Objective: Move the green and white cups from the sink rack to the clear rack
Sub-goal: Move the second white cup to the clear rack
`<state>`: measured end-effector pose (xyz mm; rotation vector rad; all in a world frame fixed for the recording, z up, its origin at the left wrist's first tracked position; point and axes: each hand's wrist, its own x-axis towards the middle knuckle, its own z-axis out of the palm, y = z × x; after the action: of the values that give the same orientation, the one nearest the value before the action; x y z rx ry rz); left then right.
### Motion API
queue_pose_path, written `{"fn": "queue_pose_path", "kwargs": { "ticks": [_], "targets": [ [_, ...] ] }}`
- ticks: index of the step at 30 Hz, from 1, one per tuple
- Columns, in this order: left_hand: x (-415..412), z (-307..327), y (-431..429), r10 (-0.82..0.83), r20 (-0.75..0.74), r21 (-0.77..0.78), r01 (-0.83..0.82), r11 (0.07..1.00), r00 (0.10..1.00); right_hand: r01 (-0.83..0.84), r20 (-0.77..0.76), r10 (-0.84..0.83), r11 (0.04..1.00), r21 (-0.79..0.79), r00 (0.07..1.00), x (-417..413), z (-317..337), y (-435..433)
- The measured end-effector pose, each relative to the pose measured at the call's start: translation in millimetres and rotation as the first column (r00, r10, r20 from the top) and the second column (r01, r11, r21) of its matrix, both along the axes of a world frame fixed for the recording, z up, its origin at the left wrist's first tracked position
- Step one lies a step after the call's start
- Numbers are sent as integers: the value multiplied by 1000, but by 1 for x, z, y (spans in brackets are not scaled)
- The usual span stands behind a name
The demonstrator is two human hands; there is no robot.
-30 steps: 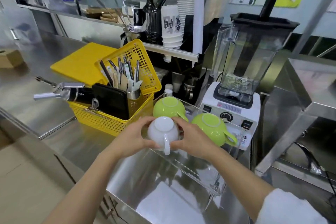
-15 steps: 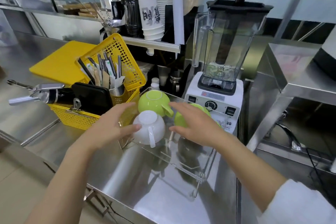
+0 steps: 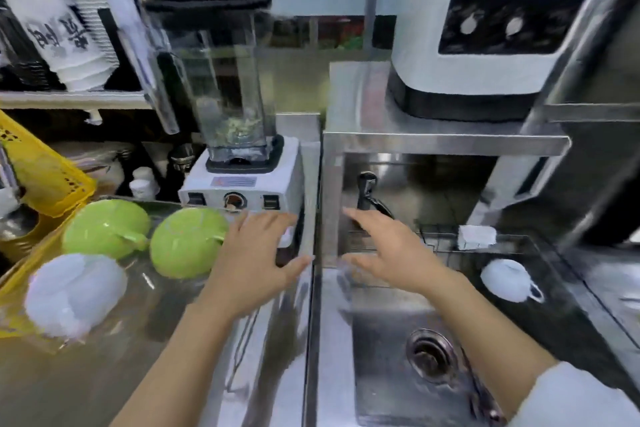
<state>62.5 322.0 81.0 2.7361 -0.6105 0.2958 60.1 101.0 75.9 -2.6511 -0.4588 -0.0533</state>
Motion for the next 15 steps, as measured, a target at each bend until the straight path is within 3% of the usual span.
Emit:
{"fn": "queue_pose_path", "kwargs": {
  "ticks": [12,15],
  "targets": [
    [24,-72,-266,-294,-306,-86,281,956,906,412,-209,-395,910,42,894,-25,-82,-240],
    [28,-96,-317,-344,-399,-95,335,937,850,418,-215,-419,907,-55,882,-24,-106,-273]
  ]
}}
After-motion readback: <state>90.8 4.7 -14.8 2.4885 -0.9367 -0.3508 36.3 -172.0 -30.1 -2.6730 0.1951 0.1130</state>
